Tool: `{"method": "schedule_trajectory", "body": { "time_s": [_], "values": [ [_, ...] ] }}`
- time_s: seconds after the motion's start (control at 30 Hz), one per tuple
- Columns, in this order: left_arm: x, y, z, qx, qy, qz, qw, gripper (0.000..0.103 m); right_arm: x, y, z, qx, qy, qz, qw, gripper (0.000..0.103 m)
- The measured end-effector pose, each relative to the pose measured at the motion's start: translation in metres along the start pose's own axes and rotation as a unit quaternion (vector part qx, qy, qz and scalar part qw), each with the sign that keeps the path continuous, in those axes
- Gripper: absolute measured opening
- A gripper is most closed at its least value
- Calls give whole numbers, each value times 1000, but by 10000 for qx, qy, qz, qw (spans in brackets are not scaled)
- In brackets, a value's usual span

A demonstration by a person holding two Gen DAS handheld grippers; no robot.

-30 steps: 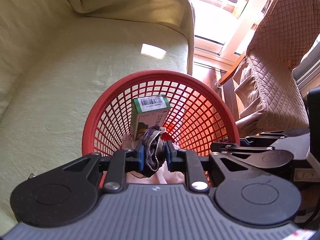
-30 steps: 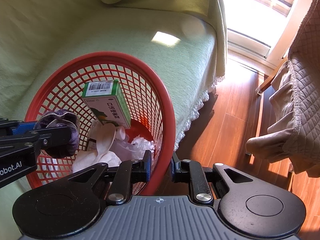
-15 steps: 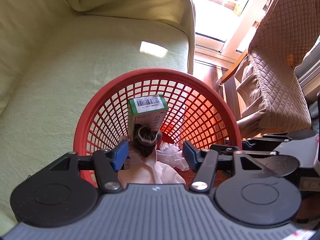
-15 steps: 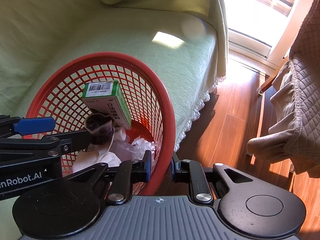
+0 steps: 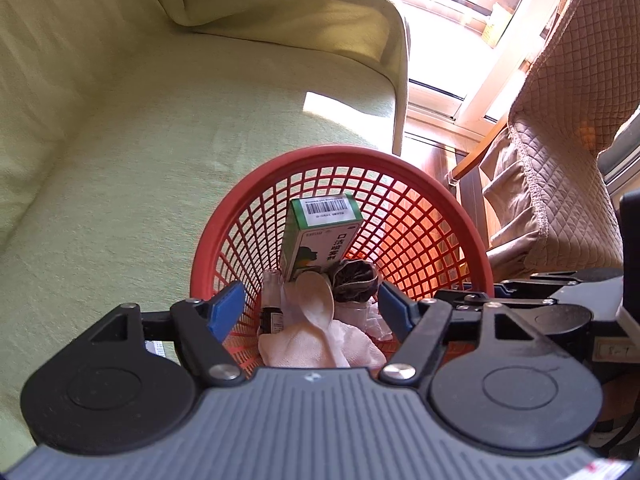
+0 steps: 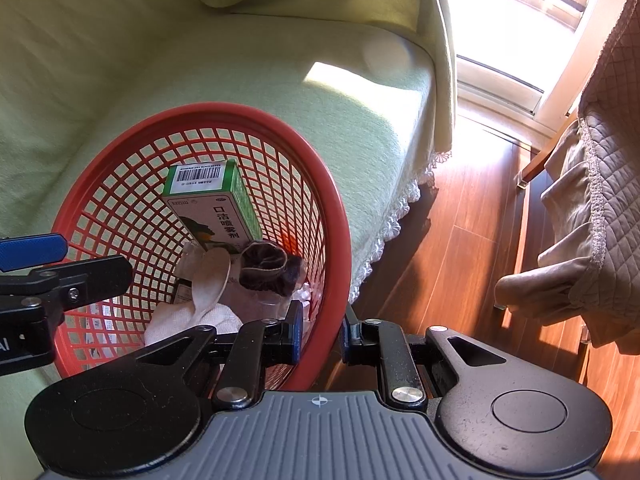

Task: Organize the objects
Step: 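Carry the purple pouch into the red basket and open the left tool, then move the left tool to the white medicine box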

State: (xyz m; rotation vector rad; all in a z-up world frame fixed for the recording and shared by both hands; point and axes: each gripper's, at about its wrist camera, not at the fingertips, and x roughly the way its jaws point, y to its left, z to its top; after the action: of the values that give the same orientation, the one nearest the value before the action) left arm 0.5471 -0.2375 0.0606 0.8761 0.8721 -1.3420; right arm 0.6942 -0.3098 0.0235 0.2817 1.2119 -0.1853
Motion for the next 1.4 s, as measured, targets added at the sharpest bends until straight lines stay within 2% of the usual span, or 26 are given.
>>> {"method": "schedule_trajectory", "body": {
  "time_s": [0.2, 0.53, 0.9, 1.2, 1.4],
  "values": [
    [-22, 12, -4, -78, -190, 29, 9998, 69, 0, 0, -1, -8, 6, 0, 10000, 15],
    [-59, 66, -30, -351, -432, 519, 9971, 69, 0, 0, -3, -15, 24, -5, 10000, 15],
    [-59, 132, -84, -807, -63, 1156, 9900, 69, 1, 0, -4, -32, 48, -69, 10000, 15],
    [-30, 154, -119, -991, 340, 1310, 9858, 69, 0, 3, -5, -39, 65, -131, 9999, 15],
    [-12, 158, -130, -958, 509, 1336, 9851, 69, 1, 3, -5, -25, 67, -171, 9998, 15]
  ]
}}
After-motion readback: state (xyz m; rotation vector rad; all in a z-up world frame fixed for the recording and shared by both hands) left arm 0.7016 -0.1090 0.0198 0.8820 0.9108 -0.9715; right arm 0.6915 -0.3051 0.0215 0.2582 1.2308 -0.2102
